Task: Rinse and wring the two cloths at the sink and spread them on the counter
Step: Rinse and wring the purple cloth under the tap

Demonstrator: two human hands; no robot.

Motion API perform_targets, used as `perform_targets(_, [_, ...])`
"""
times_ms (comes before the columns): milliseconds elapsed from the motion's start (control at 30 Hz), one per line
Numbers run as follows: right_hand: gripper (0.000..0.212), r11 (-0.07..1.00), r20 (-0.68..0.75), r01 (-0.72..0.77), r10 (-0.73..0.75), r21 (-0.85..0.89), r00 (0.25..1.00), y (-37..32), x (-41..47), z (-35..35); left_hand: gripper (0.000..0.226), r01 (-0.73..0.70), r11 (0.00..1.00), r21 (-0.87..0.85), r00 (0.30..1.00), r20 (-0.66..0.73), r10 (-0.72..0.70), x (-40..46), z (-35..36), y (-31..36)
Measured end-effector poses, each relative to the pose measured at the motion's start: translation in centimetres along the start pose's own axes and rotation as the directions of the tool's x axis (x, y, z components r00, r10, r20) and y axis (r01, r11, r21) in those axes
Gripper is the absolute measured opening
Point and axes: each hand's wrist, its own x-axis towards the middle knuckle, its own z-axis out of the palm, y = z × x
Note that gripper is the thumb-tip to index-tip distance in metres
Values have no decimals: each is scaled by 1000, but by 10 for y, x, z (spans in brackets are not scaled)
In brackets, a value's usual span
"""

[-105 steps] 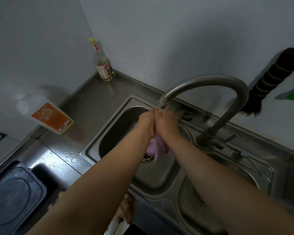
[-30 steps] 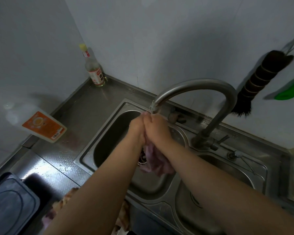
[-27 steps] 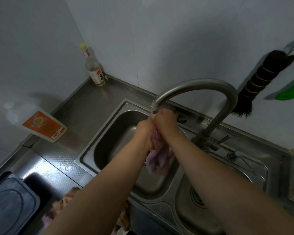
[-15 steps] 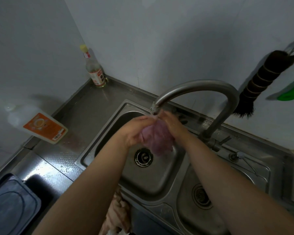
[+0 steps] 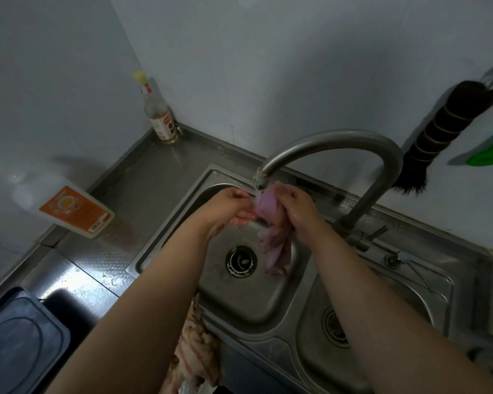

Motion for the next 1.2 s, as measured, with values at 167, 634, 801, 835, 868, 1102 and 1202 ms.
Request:
perform_targets(167, [25,999,-11,40,-40,5,999,-16,4,8,29,28,999,-17,998,59,-27,-1,12,-8])
perform_targets(634, [44,969,-245,-3,-59,-247,968,-30,28,29,50,-27,978,-208,994,-106,5,8,13,-5])
perform_targets(801, [38,922,30,67,-60,-382,998,-21,13,15,50,-126,790,-600,964,-261,-45,15,-15,3])
perform_targets(835, [33,919,133,81,-32,-385,991,-18,5,14,51,-133,803,-580,952,-300,-59,15,-18,5])
perform_targets(868, [26,909,209,73,16,-410,978,-13,0,12,50,-128,829,-544,943,-327,-69,15,-20,8])
perform_targets(1102, [33,937,101,55,-21,-345,995,-21,-7,-8,57,55,998,11,875,-482,-43,16,-12,11])
perform_targets(1202, [37,926,-31,62,-79,-373,996,-21,-8,21,48,75,986,-147,876,-463,-136,15,22,9])
